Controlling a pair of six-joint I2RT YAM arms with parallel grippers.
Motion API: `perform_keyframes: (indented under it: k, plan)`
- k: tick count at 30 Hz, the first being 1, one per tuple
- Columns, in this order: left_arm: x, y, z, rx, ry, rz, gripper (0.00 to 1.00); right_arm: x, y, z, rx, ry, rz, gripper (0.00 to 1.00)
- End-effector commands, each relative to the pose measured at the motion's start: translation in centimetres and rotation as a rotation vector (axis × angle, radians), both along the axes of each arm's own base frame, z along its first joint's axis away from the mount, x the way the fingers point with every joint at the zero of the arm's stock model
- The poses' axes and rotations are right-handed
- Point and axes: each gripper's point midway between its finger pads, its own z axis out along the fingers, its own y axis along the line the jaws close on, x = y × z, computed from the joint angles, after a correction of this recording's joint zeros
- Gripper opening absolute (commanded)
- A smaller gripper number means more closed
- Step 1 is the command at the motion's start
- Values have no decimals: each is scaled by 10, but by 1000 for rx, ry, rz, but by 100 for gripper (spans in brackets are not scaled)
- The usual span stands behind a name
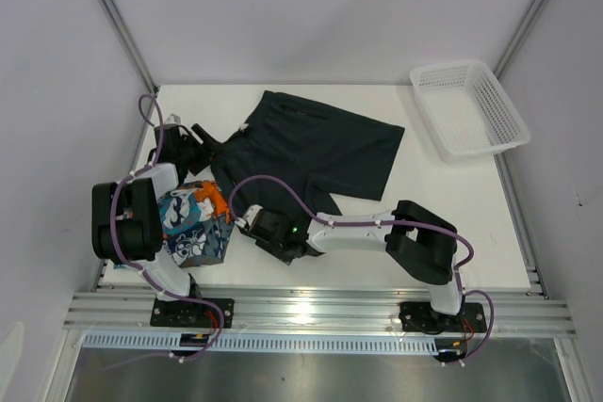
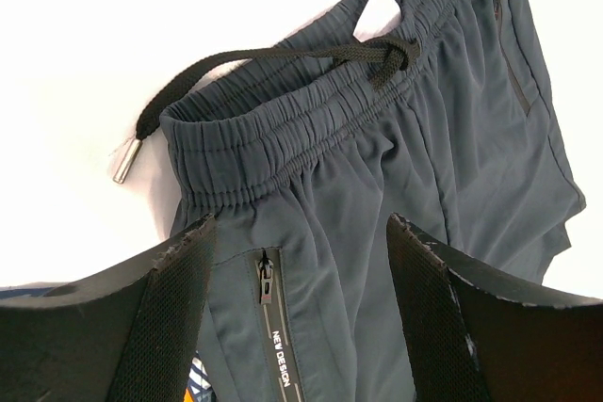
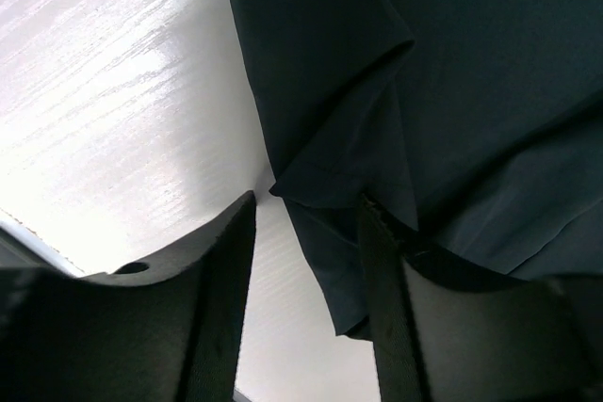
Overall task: Fold and stack the shorts
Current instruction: Fold the shorts
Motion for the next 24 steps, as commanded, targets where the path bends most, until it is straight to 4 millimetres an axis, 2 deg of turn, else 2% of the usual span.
perform_keyframes:
  k: [1, 3, 5, 6, 9, 16, 22, 24]
  plan:
    - [6, 6, 27, 23, -76, -9, 75, 11, 14, 14, 52, -32, -7, 47]
    - [4, 5, 25, 22, -70, -9, 75, 13, 14, 19, 68, -41, -14, 41]
    - [6, 6, 28, 23, -79, -9, 75, 17, 13, 21, 68, -56, -30, 25]
    - [5, 5, 27, 22, -75, -8, 75, 20, 12, 22, 71, -60, -41, 14]
    - [4, 6, 26, 22, -74, -9, 75, 24, 10, 25, 78, -62, -58, 1]
    - [4, 6, 25, 20, -73, -6, 75, 13, 9, 48, 129, -40, -48, 0]
    - [3, 6, 25, 21, -72, -5, 75, -13, 18, 72, 221, 38, 27, 0]
    - [2, 6, 25, 23, -73, -6, 75, -25, 20, 74, 242, 79, 50, 0]
